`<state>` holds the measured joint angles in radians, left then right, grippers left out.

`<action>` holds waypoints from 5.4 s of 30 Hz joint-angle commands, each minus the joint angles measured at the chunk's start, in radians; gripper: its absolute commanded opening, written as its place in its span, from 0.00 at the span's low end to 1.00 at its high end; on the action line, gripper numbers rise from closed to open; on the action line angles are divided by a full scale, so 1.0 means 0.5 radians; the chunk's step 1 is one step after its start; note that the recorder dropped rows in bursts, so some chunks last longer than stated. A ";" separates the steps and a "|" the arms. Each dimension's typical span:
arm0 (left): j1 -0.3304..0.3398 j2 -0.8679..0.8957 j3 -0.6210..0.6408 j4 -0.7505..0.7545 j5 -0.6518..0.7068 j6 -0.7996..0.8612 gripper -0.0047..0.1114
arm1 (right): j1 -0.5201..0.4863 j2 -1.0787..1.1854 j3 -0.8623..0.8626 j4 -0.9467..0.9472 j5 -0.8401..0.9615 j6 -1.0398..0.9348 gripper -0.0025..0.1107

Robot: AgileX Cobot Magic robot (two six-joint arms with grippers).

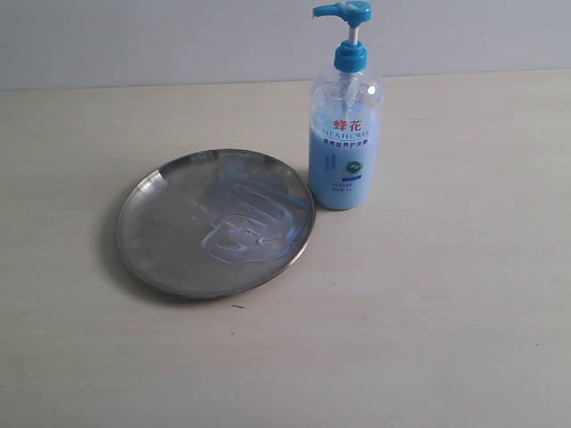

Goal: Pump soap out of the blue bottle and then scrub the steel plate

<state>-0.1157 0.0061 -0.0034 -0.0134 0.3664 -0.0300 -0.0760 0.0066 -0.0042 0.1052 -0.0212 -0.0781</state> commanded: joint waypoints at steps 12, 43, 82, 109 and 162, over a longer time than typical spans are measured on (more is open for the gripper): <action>0.002 -0.012 0.007 0.001 -0.027 0.010 0.04 | -0.010 -0.004 -0.329 -0.002 -0.189 -0.009 0.02; 0.002 -0.012 0.007 0.001 -0.027 0.010 0.04 | 0.802 1.474 -1.323 0.520 0.595 -0.277 0.02; 0.002 -0.012 0.007 0.001 -0.027 0.010 0.04 | 0.835 2.204 -1.315 0.592 -0.082 -0.517 0.02; 0.002 -0.012 0.007 0.001 -0.027 0.010 0.04 | 1.058 2.704 -0.795 0.552 -0.825 -0.276 0.02; 0.002 -0.012 0.007 0.001 -0.027 0.010 0.04 | 1.058 3.114 -0.770 0.689 -1.777 -0.418 0.02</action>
<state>-0.1157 0.0061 -0.0034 -0.0134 0.3664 -0.0300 0.4521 1.5437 -0.3624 0.4270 -0.8852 -0.2664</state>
